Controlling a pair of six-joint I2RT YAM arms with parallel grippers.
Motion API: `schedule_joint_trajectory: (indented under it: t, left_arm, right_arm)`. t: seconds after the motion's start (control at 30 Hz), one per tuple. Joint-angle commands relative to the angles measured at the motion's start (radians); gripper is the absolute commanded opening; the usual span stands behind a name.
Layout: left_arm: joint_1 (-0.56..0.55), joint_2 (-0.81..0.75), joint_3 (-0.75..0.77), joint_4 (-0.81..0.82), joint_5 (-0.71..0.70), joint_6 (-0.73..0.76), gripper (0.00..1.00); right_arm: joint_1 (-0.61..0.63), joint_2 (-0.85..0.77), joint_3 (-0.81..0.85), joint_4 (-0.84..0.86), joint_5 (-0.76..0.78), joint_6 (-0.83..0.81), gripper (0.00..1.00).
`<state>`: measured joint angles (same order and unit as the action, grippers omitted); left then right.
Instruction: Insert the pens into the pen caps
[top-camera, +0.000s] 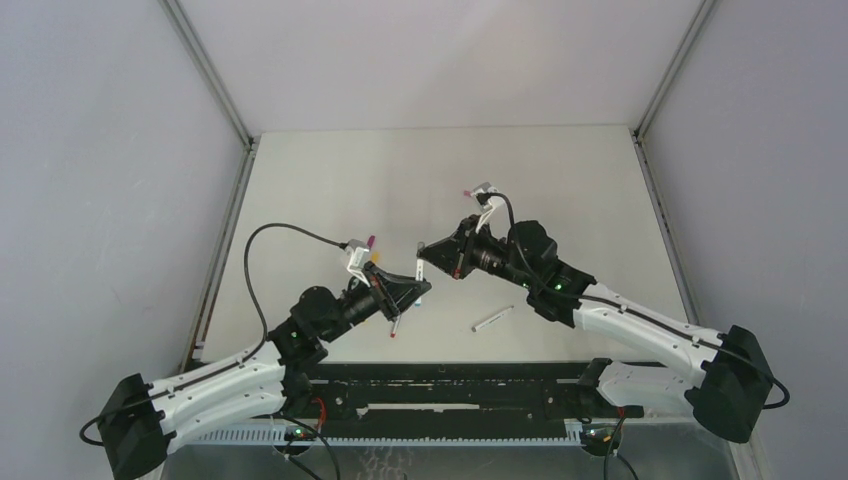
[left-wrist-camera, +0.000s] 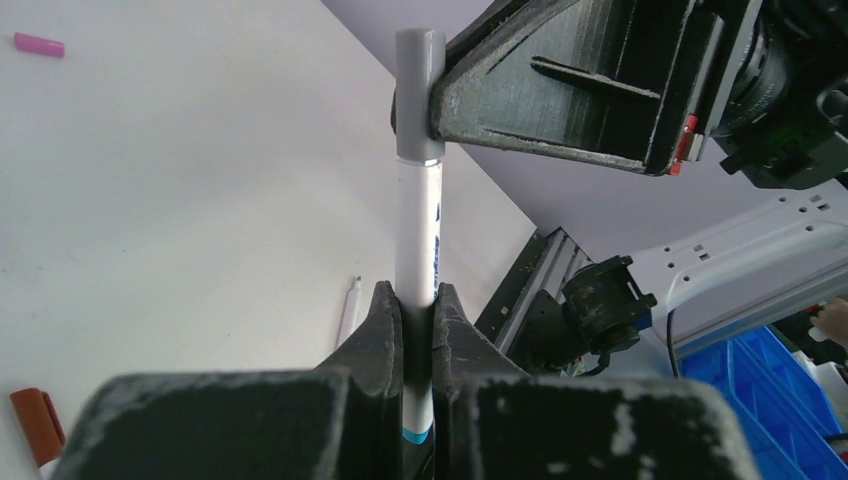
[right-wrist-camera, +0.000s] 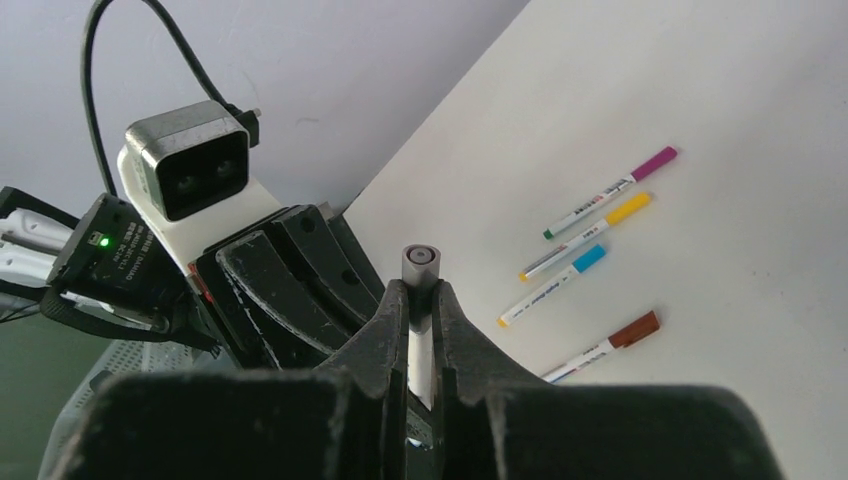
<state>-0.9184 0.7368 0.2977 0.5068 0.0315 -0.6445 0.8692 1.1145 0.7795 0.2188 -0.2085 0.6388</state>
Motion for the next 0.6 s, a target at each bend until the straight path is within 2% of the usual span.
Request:
schedule_joint_trajectory:
  t: [0.0,0.1,0.27,0.33,0.43,0.57]
  left_arm:
    - [0.029,-0.021,0.069,0.215,0.005,0.021,0.00]
    - [0.030,-0.023,0.056,0.220,0.038,0.050,0.00]
    - [0.030,-0.046,0.018,0.198,0.066,0.082,0.00]
    - [0.029,-0.049,0.015,0.178,0.082,0.090,0.00]
    - [0.030,-0.054,0.007,0.170,0.102,0.095,0.00]
    - [0.030,-0.057,0.005,0.155,0.122,0.102,0.00]
  right_arm:
    - [0.024,-0.009,-0.024,-0.029,-0.142,-0.034,0.00]
    - [0.004,-0.016,-0.010,-0.040,-0.200,-0.059,0.00]
    - [-0.040,-0.068,0.028,-0.115,-0.235,-0.111,0.40]
    - [-0.067,-0.078,0.047,-0.127,-0.276,-0.121,0.51]
    - [-0.094,-0.082,0.079,-0.127,-0.313,-0.133,0.59]
    - [-0.113,-0.071,0.126,-0.086,-0.355,-0.139,0.61]
